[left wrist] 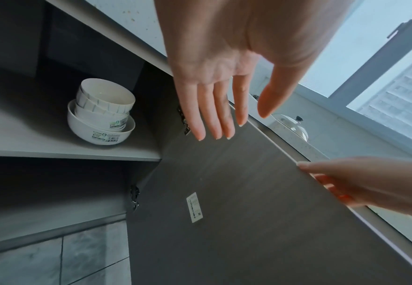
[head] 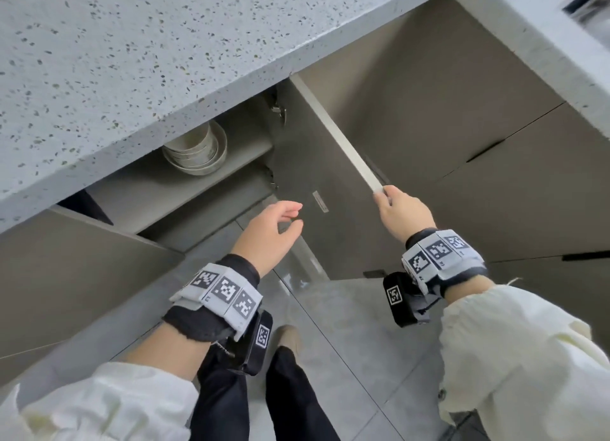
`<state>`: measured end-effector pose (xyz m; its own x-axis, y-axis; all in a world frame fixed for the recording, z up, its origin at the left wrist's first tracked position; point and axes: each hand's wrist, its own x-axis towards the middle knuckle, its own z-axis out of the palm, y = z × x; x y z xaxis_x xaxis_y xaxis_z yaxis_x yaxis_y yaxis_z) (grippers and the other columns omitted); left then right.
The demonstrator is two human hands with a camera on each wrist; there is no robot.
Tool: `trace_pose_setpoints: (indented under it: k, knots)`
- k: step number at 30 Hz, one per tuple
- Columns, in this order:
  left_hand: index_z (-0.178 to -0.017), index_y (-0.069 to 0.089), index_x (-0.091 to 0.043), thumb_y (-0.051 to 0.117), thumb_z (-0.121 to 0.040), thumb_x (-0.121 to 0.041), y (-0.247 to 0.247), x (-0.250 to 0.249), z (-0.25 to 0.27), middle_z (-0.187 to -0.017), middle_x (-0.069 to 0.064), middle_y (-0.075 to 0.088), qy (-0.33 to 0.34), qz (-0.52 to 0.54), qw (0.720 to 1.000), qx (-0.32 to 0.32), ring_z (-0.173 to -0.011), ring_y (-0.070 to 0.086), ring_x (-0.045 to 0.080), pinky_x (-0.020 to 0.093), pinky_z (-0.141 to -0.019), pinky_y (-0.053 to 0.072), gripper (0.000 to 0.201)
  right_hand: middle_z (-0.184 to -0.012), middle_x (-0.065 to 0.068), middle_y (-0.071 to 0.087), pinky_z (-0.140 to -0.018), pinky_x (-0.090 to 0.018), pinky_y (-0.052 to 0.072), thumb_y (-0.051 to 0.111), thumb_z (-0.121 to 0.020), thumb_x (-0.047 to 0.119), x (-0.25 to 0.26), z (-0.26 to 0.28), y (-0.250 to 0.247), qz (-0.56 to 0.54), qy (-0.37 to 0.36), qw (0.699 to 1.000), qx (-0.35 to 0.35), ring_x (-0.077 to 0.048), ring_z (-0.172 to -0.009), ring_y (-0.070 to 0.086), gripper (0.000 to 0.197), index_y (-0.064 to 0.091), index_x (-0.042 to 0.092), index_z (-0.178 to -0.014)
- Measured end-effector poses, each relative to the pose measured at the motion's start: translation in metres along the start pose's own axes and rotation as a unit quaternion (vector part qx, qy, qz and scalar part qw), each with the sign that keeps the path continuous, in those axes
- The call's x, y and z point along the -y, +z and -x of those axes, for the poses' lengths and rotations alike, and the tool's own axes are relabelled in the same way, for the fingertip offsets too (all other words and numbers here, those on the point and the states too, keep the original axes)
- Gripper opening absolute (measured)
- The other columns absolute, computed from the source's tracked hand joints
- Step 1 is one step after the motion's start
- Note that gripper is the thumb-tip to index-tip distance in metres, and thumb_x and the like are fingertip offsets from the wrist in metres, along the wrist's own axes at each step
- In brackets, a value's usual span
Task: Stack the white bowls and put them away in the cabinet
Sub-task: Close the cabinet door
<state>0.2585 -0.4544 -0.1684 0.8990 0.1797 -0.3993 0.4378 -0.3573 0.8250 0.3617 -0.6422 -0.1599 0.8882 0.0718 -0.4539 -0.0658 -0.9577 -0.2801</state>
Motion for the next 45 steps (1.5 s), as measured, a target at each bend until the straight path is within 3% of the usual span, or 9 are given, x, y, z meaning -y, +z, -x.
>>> trace_pose_setpoints:
  k: [4,10,15,20,23,28,36,41,45]
  knots:
    - [-0.131,0.044,-0.023,0.052,-0.088,-0.027,0.004,0.008,0.012,-0.134,-0.001,0.052,0.003,-0.048,0.997,0.057,-0.124,0.047,0.012,0.037,-0.105,0.04,0.044,-0.116,-0.019,0.063,-0.083,-0.037,0.038,0.03,-0.096,0.026,0.022,0.025,0.014,-0.026,-0.038,0.996,0.072,-0.038,-0.108,0.054,0.035,0.056,0.007,-0.11]
    - [-0.143,0.018,-0.028,0.062,-0.075,-0.051,-0.025,0.031,0.026,-0.15,-0.006,0.031,-0.013,-0.117,0.989,0.088,-0.134,0.035,0.012,0.04,-0.107,0.038,0.084,-0.102,-0.011,0.063,-0.089,-0.042,0.051,0.032,-0.095,0.026,0.08,0.042,0.05,-0.279,-0.023,0.936,0.214,-0.025,-0.093,0.061,0.029,0.06,0.021,-0.104]
    - [-0.146,-0.001,-0.018,0.057,-0.084,-0.022,-0.08,0.067,0.029,-0.156,0.004,0.016,0.008,-0.238,0.971,0.039,-0.141,0.024,0.02,0.036,-0.111,0.033,0.085,-0.129,-0.023,0.055,-0.102,-0.043,0.044,0.029,-0.098,0.019,0.156,0.048,0.08,-0.369,-0.041,0.884,0.283,-0.033,-0.117,0.057,0.035,0.046,0.015,-0.128]
    - [-0.129,0.048,-0.002,0.059,-0.062,-0.006,-0.14,0.109,0.034,-0.141,0.017,0.047,0.132,-0.447,0.885,0.007,-0.135,0.037,0.031,0.048,-0.108,0.033,0.068,-0.144,-0.02,0.041,-0.109,-0.036,0.036,0.043,-0.091,-0.002,0.233,0.036,0.114,-0.44,-0.039,0.849,0.29,-0.032,-0.128,0.046,0.062,0.013,0.003,-0.145]
    - [-0.14,0.033,-0.01,0.047,-0.081,-0.006,-0.167,0.128,0.036,-0.15,0.006,0.034,0.036,-0.345,0.938,0.016,-0.14,0.03,0.02,0.039,-0.114,0.031,0.061,-0.145,-0.019,0.04,-0.11,-0.032,0.034,0.043,-0.089,-0.008,0.263,0.024,0.13,-0.47,-0.013,0.835,0.284,-0.029,-0.13,0.045,0.065,0.012,0.002,-0.146]
    - [-0.144,0.017,-0.012,0.041,-0.089,-0.014,-0.196,0.155,0.027,-0.152,0.006,0.027,-0.068,-0.266,0.959,-0.076,-0.139,0.026,0.022,0.035,-0.113,0.024,0.06,-0.149,-0.023,0.03,-0.102,-0.022,0.035,0.031,-0.09,-0.017,0.293,0.012,0.136,-0.599,0.064,0.754,0.263,-0.03,-0.134,0.04,0.062,0.017,0.006,-0.145]
    - [-0.142,0.019,-0.008,0.044,-0.089,-0.023,-0.205,0.159,0.014,-0.148,0.015,0.032,-0.101,-0.262,0.955,-0.096,-0.135,0.033,0.027,0.035,-0.112,0.028,0.06,-0.14,-0.02,0.044,-0.091,-0.02,0.044,0.032,-0.084,-0.017,0.299,0.012,0.144,-0.557,-0.016,0.788,0.263,-0.026,-0.13,0.046,0.068,0.025,0.011,-0.144]
    - [-0.144,0.014,-0.014,0.045,-0.088,-0.023,-0.207,0.159,0.017,-0.153,0.01,0.022,-0.094,-0.262,0.958,-0.073,-0.137,0.029,0.027,0.036,-0.11,0.029,0.065,-0.143,-0.019,0.042,-0.107,-0.033,0.036,0.035,-0.087,-0.013,0.293,0.015,0.14,-0.519,-0.012,0.817,0.251,-0.03,-0.13,0.045,0.064,0.014,0.005,-0.146]
    - [-0.138,0.032,-0.016,0.039,-0.092,-0.023,-0.22,0.148,0.017,-0.137,0.009,0.048,-0.112,-0.258,0.958,-0.059,-0.121,0.049,0.026,0.038,-0.097,0.045,0.048,-0.12,-0.012,0.062,-0.103,-0.039,0.043,0.043,-0.089,0.003,0.291,0.019,0.119,-0.414,-0.07,0.869,0.26,-0.026,-0.113,0.059,0.038,0.047,0.005,-0.127]
